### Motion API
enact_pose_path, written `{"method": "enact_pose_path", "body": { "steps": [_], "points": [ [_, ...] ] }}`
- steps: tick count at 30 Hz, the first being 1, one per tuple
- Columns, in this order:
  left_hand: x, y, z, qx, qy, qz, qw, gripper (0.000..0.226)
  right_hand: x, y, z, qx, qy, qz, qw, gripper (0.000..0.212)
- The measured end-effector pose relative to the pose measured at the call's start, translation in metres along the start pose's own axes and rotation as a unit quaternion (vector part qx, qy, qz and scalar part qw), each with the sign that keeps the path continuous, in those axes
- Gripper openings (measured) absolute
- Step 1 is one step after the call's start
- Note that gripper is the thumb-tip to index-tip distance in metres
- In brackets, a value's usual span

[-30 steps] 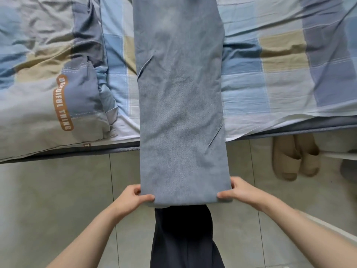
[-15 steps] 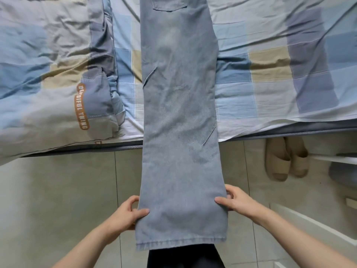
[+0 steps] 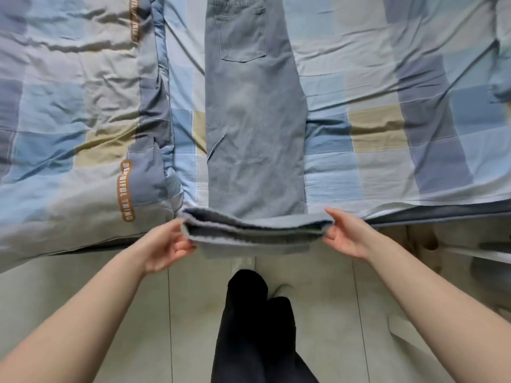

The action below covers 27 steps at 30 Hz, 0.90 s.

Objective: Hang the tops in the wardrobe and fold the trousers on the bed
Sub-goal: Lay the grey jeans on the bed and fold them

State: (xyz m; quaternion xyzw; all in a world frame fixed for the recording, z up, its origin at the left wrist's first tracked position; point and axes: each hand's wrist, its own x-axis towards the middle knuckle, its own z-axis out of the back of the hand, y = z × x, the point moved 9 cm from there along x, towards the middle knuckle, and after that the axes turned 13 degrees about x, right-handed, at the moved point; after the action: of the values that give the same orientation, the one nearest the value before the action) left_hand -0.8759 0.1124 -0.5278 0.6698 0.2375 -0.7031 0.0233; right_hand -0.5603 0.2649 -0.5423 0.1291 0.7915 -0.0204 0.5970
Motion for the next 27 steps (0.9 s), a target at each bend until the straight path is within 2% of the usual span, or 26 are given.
{"method": "enact_pose_path", "body": {
  "steps": [1,2,4,5,7,10,13,16,18,22,24,27],
  "points": [
    [0.021,-0.011,0.008,-0.025,-0.037,-0.002,0.999,0.015,0.019,0.013,0.006,0.05,-0.032,0.034,0.998,0.025],
    [0.039,-0.012,0.015,0.002,-0.071,-0.001,0.998,0.018,0.033,0.02,0.017,0.032,-0.076,0.064,0.994,0.023],
    [0.07,-0.002,0.014,0.139,-0.09,0.019,0.986,0.019,0.055,0.023,0.036,-0.123,-0.171,0.099,0.973,0.022],
    [0.08,0.008,0.006,0.189,-0.078,0.025,0.979,0.02,0.062,0.022,0.038,-0.191,-0.191,0.116,0.956,0.024],
    [0.095,0.023,-0.01,0.214,-0.066,0.01,0.974,0.018,0.077,0.014,0.035,-0.262,-0.174,0.134,0.94,0.027],
    [0.103,0.032,-0.011,0.232,-0.134,-0.04,0.963,0.023,0.087,-0.006,0.032,-0.307,-0.142,0.133,0.932,0.023],
    [0.096,0.04,-0.01,0.241,-0.17,-0.058,0.954,0.017,0.095,-0.023,0.046,-0.378,-0.166,0.139,0.9,0.032],
    [0.094,0.044,-0.007,0.239,-0.162,-0.064,0.955,0.012,0.099,-0.03,0.056,-0.437,-0.172,0.133,0.873,0.024],
    [0.093,0.048,-0.001,0.242,-0.156,-0.06,0.956,0.017,0.094,-0.033,0.055,-0.427,-0.143,0.14,0.882,0.022],
    [0.087,0.067,0.004,0.288,-0.117,-0.046,0.949,0.025,0.072,-0.054,0.063,-0.377,-0.1,0.103,0.915,0.002],
    [0.082,0.076,0.003,0.301,-0.11,-0.045,0.946,0.022,0.066,-0.064,0.07,-0.351,-0.102,0.087,0.927,0.005],
    [0.077,0.081,0.005,0.256,-0.13,-0.055,0.956,0.021,0.062,-0.061,0.069,-0.302,-0.103,0.111,0.941,0.013]
  ]
}}
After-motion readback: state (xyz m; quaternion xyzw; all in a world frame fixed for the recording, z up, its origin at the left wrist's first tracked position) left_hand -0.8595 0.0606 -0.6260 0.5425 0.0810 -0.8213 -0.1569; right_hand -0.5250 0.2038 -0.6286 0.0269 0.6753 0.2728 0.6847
